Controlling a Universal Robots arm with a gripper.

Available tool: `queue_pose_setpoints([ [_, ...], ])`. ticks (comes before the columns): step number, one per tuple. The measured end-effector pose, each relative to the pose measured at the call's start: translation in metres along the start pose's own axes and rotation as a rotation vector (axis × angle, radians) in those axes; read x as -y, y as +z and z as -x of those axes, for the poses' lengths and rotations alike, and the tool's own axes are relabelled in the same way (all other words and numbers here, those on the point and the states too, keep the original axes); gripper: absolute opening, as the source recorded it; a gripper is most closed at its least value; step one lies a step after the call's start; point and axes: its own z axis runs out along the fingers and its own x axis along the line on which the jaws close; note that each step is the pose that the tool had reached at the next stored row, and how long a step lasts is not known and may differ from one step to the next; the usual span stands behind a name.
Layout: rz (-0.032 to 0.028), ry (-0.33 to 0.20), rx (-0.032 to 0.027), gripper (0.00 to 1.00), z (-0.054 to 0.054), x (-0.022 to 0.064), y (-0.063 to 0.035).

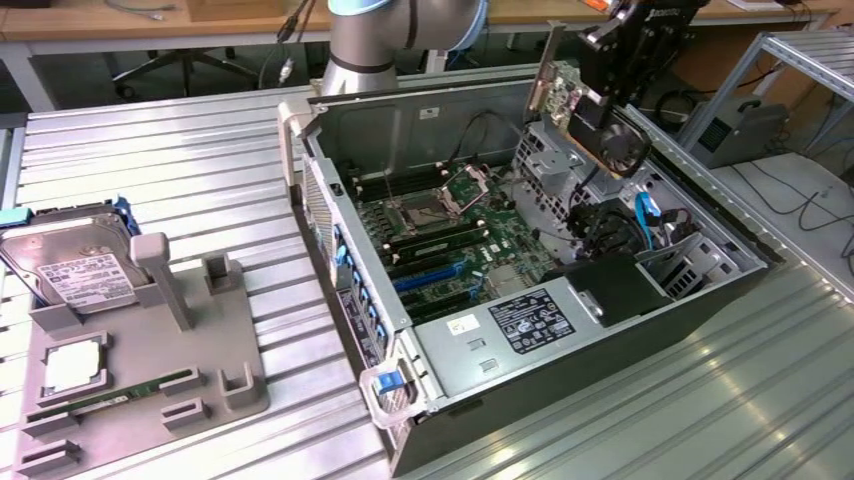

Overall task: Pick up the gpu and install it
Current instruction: 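Pick up the gpu and move the gpu toward the slot, then insert the gpu into the slot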

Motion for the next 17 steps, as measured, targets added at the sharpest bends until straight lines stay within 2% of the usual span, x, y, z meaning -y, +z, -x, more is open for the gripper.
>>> queue_pose_setpoints([
  [1, 0.0002, -0.003, 0.0001, 0.27, 0.0154, 0.0007, 0.0003],
  [7, 0.0001, -0.003, 0.0001, 0.27, 0.0234, 0.0008, 0.0005],
  [11, 0.0002, -0.002, 0.0001, 0.27, 0.0238, -0.0059, 0.0005],
  [17, 0.0001, -0.002, 0.0001, 0.27, 0.0238, -0.0067, 0.0005],
])
